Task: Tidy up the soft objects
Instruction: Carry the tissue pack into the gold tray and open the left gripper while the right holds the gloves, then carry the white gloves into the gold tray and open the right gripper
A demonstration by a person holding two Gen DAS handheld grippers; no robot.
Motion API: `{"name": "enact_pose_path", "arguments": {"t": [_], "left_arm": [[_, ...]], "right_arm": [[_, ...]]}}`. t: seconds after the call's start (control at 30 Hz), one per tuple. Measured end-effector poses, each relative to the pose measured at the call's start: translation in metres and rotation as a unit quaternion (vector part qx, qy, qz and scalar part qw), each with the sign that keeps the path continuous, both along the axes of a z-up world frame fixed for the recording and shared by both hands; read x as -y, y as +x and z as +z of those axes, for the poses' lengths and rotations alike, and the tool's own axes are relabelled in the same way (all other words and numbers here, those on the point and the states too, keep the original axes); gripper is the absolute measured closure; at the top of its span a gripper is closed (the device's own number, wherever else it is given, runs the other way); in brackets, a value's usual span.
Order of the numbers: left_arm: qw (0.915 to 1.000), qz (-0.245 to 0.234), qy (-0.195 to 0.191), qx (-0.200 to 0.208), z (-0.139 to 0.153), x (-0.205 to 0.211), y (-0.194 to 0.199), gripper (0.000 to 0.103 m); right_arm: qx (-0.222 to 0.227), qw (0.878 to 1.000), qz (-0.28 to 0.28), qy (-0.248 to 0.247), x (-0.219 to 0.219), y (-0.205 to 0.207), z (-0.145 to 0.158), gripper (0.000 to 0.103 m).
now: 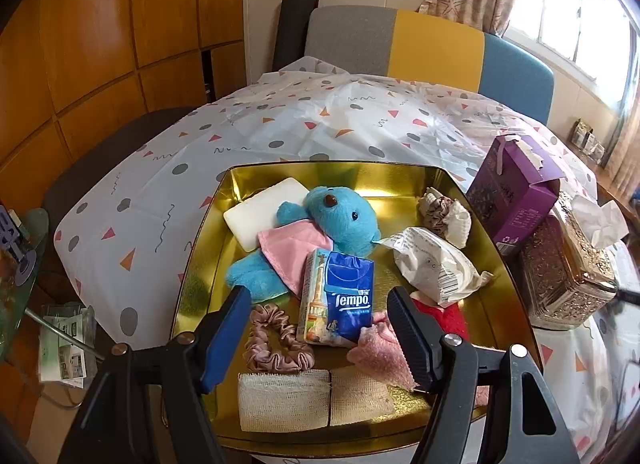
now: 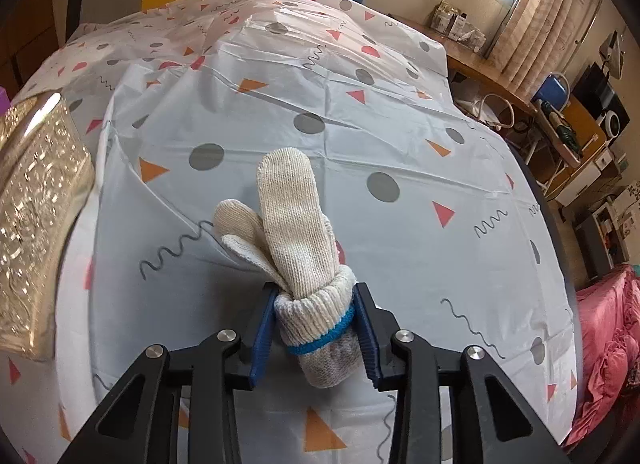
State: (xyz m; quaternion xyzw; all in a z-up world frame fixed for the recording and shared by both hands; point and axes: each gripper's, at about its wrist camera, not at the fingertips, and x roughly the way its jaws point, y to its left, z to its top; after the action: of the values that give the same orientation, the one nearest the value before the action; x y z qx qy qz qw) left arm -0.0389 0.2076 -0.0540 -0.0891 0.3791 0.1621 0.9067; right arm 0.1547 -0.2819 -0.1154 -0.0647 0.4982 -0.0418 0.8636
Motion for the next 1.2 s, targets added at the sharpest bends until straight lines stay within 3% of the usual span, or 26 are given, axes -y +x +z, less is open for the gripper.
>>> {"name": "enact_pose_path", "arguments": {"t": [0.17,0.37,0.53,0.7,0.93,1.2], "left_arm": [[1.0,-0.003,-0.001,0.0,-0.001,0.0,-0.005,0.031],[1.0,-0.001,0.002,0.004,-0.001,-0.001,-0.009,0.031],[0.9999,0.005,0.007,0.008,0.001,-0.004,-0.013,0.031],[0.9999,0.01,0.01,0.008,0.002,-0.008,-0.017,0.031],[0.9997,0.022,0.009,0.009,0.001,-0.017,-0.025,0.031],[0.9992,0.039,0.005,0.012,0.001,-0.028,-0.03,0.032]], "right_arm": [[0.021,0.999,0.002,0.047,-0.018,0.022,0.035,0.068],[0.069,0.994,0.041,0.07,-0.062,0.045,0.102,0.068],[0.12,0.982,0.117,0.084,-0.129,0.044,0.159,0.068],[0.146,0.959,0.223,0.099,-0.211,0.018,0.191,0.068],[0.11,0.925,0.342,0.125,-0.308,-0.03,0.174,0.068],[-0.002,0.907,0.392,0.153,-0.36,-0.066,0.102,0.068]]}}
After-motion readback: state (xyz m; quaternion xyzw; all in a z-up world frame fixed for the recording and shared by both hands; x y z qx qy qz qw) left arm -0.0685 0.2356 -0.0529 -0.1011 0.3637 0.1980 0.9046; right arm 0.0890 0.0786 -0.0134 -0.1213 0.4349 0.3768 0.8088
